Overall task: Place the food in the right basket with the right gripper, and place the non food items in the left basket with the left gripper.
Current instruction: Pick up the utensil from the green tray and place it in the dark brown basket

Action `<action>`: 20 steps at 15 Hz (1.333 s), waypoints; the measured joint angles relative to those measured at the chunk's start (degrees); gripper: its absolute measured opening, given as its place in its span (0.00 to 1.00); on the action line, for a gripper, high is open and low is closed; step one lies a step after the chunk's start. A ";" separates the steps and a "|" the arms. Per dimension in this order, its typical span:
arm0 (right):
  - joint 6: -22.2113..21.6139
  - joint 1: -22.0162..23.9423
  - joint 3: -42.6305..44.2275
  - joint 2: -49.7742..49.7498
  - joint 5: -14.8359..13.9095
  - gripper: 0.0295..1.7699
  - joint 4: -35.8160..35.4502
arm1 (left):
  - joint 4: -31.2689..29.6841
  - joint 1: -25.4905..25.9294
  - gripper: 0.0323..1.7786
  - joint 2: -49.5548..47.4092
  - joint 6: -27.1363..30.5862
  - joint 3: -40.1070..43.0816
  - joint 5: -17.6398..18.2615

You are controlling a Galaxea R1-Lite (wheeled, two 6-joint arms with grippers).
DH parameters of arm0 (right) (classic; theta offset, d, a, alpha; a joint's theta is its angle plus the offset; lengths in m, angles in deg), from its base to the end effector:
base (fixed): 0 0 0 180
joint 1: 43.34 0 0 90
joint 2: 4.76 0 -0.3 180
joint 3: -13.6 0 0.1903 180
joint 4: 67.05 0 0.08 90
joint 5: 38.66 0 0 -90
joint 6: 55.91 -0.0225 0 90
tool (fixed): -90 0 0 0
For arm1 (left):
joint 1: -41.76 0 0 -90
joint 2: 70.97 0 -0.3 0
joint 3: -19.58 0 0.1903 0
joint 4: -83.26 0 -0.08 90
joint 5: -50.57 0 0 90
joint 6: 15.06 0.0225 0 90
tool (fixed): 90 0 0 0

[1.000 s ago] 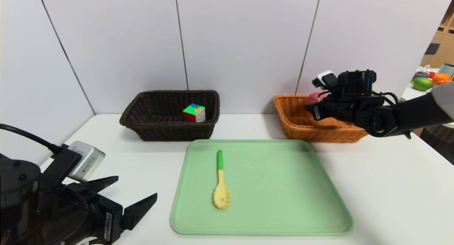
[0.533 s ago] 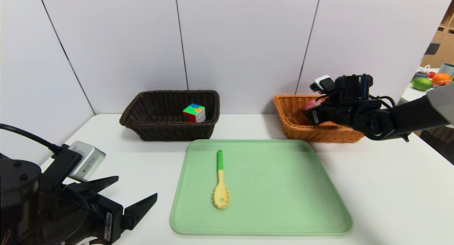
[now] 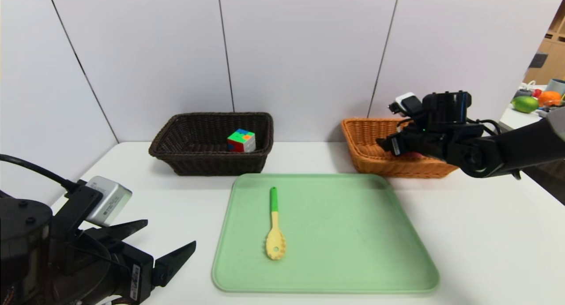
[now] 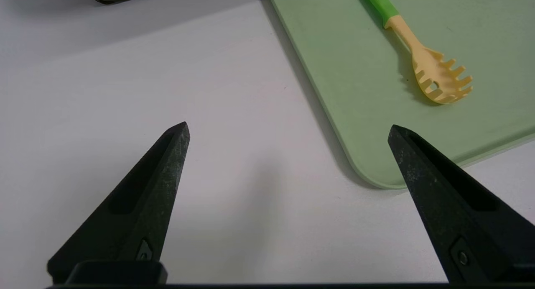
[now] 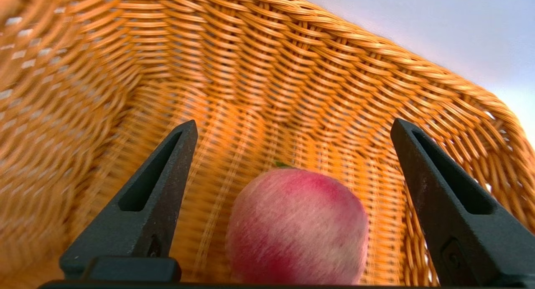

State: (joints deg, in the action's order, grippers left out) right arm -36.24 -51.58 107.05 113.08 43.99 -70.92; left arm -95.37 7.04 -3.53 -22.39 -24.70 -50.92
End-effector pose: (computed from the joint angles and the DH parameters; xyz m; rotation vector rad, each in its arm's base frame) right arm 0.4054 0.0558 0.1508 -0.3882 0.3492 0.0762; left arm 0.1281 -0.0833 0.1598 0.0446 0.4207 -0.3726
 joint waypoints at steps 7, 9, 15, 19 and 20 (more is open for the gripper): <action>0.39 -3.16 -7.61 -19.87 5.10 0.94 4.47 | 0.00 0.00 0.95 0.15 -0.06 -0.22 0.00; 0.16 -4.90 -9.09 -27.21 6.14 0.95 8.45 | 0.00 0.00 0.95 0.11 -0.06 -0.22 -0.02; -3.47 -8.92 -24.39 -48.96 5.60 0.96 17.35 | -0.09 0.00 0.95 -0.16 -0.17 -0.11 0.00; -9.31 -9.56 -35.88 -57.99 2.40 0.96 17.96 | -0.11 -0.09 0.95 -0.16 -0.39 -0.22 0.00; -10.40 -9.67 -37.68 -59.58 2.15 0.96 17.94 | -0.09 -0.12 0.95 -0.24 -0.46 -0.07 0.04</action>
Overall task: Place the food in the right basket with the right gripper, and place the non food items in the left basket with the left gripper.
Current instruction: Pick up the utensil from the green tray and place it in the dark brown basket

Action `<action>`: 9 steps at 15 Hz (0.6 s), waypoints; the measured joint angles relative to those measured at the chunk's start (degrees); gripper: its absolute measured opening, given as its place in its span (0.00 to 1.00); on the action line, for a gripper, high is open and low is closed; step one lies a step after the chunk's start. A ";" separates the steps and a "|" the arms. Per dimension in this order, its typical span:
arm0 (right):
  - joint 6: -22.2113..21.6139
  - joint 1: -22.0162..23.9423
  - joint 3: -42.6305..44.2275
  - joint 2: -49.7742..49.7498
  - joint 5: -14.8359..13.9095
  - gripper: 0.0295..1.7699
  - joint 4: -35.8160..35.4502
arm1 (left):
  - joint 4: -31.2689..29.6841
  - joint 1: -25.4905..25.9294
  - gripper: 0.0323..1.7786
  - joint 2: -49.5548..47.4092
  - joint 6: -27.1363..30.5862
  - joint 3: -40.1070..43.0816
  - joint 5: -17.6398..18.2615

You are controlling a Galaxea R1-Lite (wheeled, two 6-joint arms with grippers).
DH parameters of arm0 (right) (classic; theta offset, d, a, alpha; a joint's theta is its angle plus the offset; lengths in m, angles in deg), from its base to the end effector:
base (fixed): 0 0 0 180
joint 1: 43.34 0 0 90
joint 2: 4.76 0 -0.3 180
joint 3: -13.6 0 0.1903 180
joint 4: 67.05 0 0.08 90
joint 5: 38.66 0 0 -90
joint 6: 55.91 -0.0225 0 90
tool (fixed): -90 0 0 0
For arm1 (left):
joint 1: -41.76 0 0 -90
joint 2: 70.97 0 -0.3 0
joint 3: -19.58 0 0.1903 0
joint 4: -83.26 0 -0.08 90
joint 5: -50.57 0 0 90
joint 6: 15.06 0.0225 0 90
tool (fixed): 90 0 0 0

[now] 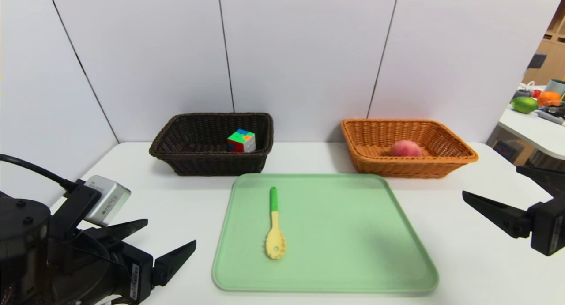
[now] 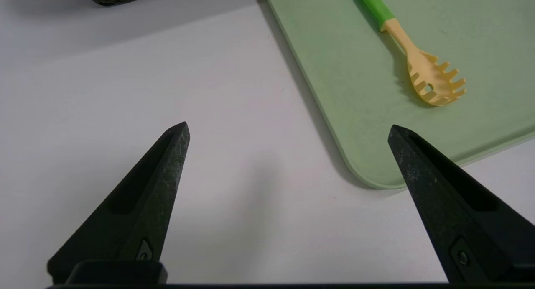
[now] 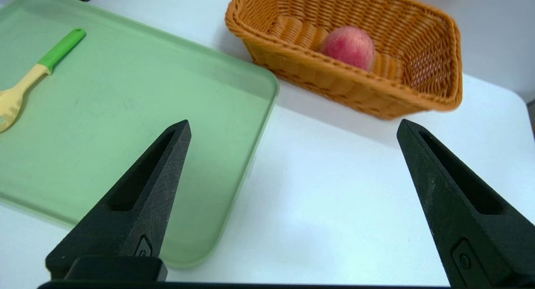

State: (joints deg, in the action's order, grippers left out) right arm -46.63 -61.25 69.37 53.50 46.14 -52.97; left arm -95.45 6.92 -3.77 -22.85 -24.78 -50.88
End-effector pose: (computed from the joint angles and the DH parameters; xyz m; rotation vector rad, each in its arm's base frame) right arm 0.1248 0.0382 0.2177 -0.2183 0.2657 0.2430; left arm 0.1275 -0.0833 0.1610 0.0343 0.4159 -0.3743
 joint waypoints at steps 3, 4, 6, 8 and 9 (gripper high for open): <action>-0.90 -0.06 -3.57 -3.38 -0.28 0.96 -0.05 | 0.00 -0.05 0.95 -0.35 -0.15 0.21 0.02; -0.96 -0.09 -4.21 -3.94 -0.38 0.96 -0.07 | 0.00 -0.10 0.95 -0.50 -0.17 0.44 0.05; -0.93 -0.09 -5.62 -4.73 -0.39 0.96 -0.46 | 0.00 -0.82 0.95 -0.74 -0.50 0.90 0.06; -0.93 -0.09 -6.63 -5.14 -0.38 0.96 -0.60 | 0.04 -2.32 0.95 -0.66 -1.11 0.51 0.11; -0.84 -0.09 -7.07 -5.42 -0.38 0.96 -0.51 | 0.04 -3.39 0.95 -0.16 -1.16 -0.26 0.11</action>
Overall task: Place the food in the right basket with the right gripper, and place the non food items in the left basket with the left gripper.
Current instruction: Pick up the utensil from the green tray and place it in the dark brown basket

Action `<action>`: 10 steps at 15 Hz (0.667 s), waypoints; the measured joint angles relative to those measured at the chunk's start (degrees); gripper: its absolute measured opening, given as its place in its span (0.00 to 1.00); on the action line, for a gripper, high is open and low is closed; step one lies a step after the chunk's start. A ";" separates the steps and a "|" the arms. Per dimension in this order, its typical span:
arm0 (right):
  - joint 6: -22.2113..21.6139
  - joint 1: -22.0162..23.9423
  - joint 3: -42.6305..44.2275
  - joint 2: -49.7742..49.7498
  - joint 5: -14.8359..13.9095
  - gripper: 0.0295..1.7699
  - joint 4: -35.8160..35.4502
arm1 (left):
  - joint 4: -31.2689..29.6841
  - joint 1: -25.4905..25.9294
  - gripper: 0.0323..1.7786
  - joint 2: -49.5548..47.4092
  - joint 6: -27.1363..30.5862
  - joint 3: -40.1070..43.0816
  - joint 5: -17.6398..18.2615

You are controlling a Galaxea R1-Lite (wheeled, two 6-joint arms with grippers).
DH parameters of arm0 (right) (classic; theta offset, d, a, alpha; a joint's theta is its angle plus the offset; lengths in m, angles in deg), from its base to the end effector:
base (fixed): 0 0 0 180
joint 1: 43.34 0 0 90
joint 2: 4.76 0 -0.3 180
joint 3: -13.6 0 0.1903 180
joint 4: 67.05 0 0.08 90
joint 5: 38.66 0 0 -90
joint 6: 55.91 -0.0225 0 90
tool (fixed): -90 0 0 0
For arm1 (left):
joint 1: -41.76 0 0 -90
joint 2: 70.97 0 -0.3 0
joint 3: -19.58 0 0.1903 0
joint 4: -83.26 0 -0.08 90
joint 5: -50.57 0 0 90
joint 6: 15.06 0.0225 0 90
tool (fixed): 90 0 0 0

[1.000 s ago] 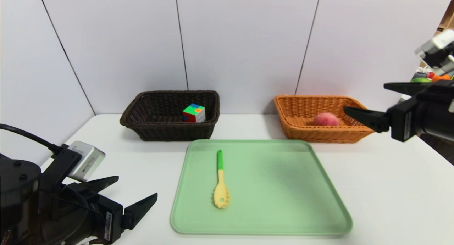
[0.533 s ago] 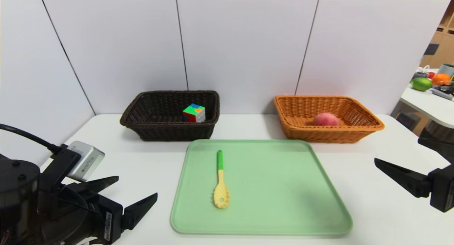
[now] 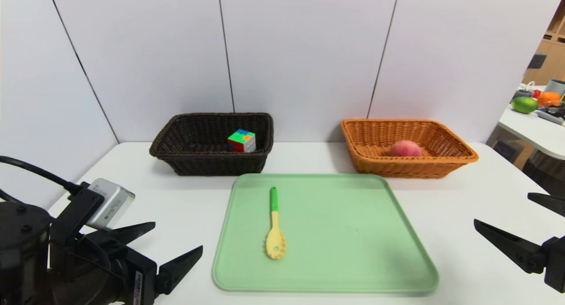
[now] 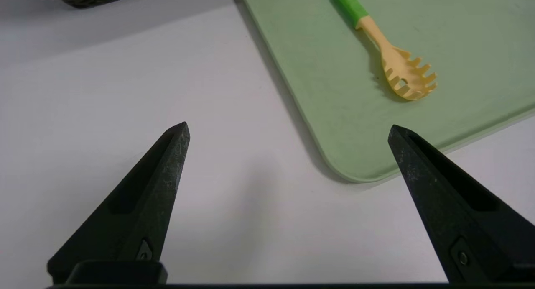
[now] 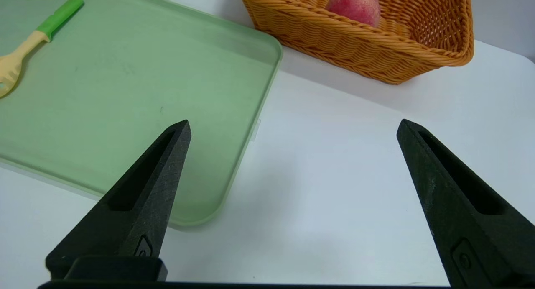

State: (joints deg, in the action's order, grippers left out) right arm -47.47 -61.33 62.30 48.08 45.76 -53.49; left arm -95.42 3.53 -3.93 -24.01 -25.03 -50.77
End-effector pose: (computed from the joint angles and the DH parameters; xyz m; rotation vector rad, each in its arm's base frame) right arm 0.1016 0.0307 0.1942 -0.2088 0.2868 0.2370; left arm 0.1224 -0.0908 0.1625 0.0238 0.4142 -0.4309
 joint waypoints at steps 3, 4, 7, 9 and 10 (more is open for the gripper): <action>0.24 0.00 -1.24 -1.01 -0.04 0.96 0.49 | 0.11 -3.30 0.95 3.88 -1.16 -5.12 -0.46; 0.33 0.00 -1.80 -1.38 -0.06 0.96 0.57 | 0.16 -4.57 0.95 5.75 -1.83 -7.35 -1.41; 0.46 0.00 -3.15 -2.26 -0.11 0.96 0.60 | 0.62 -8.33 0.95 12.95 -3.34 -14.45 -6.10; 0.46 0.00 -3.56 -2.51 -0.06 0.96 0.57 | 3.33 -9.69 0.95 17.82 -4.80 -20.53 -7.74; 0.54 0.00 -3.64 -2.60 -0.01 0.96 0.57 | 5.51 -10.03 0.95 20.03 -6.21 -23.71 -8.13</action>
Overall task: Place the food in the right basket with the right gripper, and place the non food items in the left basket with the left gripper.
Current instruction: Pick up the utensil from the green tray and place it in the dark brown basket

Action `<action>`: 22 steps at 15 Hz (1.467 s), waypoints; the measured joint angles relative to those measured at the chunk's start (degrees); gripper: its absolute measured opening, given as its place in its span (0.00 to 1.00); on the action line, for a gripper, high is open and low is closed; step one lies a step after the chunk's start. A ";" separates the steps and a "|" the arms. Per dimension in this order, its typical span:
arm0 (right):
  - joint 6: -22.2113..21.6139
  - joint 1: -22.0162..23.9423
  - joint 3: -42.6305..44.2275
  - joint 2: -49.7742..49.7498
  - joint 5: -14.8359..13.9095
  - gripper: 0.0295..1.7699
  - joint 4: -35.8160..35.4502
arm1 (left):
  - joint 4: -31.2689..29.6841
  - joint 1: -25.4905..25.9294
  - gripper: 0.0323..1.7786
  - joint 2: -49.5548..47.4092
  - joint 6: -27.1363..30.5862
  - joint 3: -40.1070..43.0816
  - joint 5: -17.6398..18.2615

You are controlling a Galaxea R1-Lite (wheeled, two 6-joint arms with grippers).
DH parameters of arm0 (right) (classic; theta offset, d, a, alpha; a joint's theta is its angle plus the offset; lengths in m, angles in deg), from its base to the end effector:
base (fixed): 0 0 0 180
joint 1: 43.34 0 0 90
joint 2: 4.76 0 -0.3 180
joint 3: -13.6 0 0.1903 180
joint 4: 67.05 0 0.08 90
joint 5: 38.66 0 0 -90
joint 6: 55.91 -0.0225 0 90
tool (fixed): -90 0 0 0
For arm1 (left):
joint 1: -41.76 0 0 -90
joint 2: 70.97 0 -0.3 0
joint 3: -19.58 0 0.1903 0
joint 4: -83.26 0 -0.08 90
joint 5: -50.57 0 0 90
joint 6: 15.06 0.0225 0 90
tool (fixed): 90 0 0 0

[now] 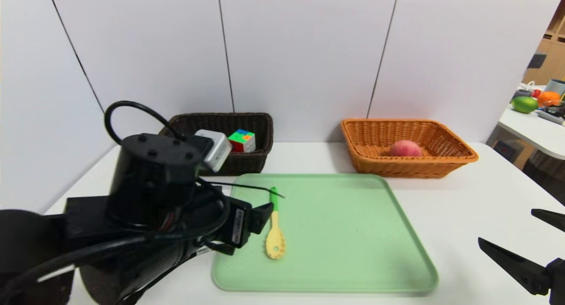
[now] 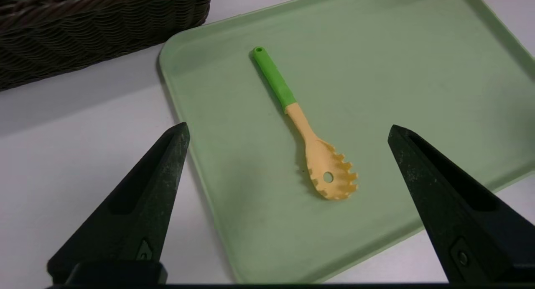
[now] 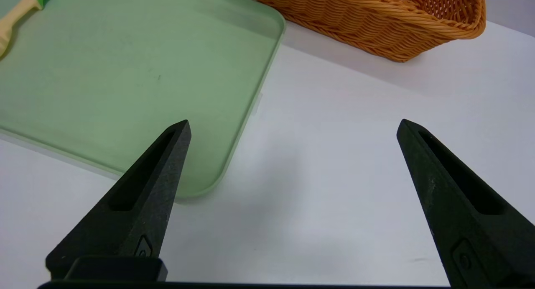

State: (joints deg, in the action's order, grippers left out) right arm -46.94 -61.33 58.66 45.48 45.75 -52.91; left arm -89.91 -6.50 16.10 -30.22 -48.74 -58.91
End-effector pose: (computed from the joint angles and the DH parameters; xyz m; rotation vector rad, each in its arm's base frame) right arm 0.0903 0.0270 0.1796 -0.2236 0.3135 0.2400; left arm 0.1761 -0.1861 0.1947 -0.0047 0.4352 -0.4389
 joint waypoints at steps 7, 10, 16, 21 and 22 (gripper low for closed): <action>0.00 -0.35 0.00 0.59 0.11 0.96 -0.59 | 8.96 -1.18 0.95 12.79 -6.60 -11.81 -2.23; 0.00 -0.44 0.00 0.52 0.15 0.96 -0.83 | 9.92 -2.76 0.95 16.04 -8.41 -12.95 -3.97; -0.10 -0.79 -0.48 -0.99 0.09 0.96 -0.02 | 17.37 -4.55 0.95 20.76 -11.25 -19.31 -6.75; -0.07 -0.89 -0.94 -2.12 0.09 0.96 -0.13 | 19.92 -4.88 0.95 25.15 -13.81 -23.04 -7.80; -0.10 -1.07 -1.00 -2.17 0.09 0.96 -0.05 | 19.81 -4.57 0.95 25.87 -14.23 -23.20 -8.22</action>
State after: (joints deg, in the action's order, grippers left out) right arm -47.04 -62.41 57.66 43.31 45.83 -52.96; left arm -70.10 -11.07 41.96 -44.44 -71.94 -67.12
